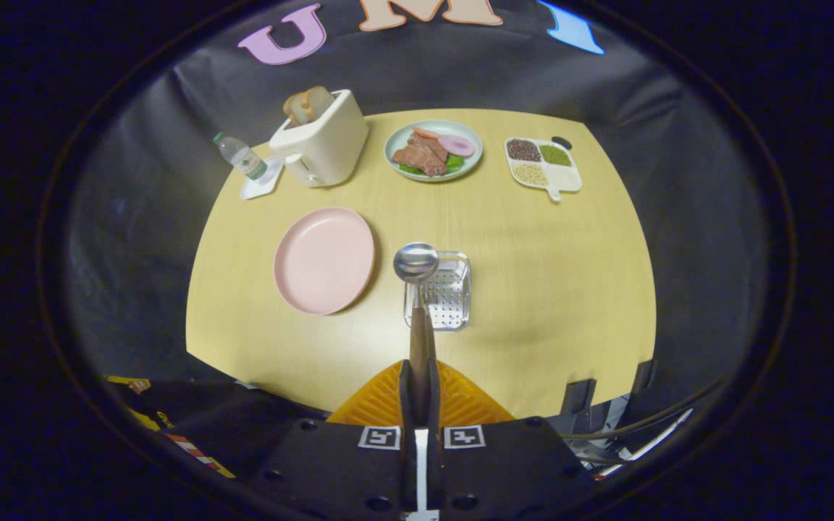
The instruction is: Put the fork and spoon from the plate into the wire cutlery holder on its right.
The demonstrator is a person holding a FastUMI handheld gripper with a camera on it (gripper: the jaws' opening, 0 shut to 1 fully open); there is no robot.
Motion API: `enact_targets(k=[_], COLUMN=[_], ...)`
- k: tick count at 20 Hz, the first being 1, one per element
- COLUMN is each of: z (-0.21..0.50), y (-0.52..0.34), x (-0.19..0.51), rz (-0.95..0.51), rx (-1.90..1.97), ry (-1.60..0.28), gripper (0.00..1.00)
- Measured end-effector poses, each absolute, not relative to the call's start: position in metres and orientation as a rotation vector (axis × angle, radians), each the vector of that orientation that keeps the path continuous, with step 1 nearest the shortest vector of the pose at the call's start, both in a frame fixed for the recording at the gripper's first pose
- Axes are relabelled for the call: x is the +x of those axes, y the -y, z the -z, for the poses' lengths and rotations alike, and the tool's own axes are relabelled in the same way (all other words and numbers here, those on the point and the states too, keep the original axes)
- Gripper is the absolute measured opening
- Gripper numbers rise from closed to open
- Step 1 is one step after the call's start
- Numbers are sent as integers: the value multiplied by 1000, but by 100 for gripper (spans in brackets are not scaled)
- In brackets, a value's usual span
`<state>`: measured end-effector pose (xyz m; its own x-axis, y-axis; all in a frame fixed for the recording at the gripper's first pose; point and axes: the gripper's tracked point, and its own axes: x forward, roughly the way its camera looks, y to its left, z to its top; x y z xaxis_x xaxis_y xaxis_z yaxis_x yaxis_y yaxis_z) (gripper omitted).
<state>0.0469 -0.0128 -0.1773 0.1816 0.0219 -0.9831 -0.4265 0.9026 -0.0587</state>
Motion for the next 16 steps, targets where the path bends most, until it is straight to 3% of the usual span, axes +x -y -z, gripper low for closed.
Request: enact_targets(k=[12,16], z=[211,222], y=[22,21], x=[70,75], rz=[-248,-237], rx=[-378,-391], ry=[-1553,-1571], gripper=[11,18])
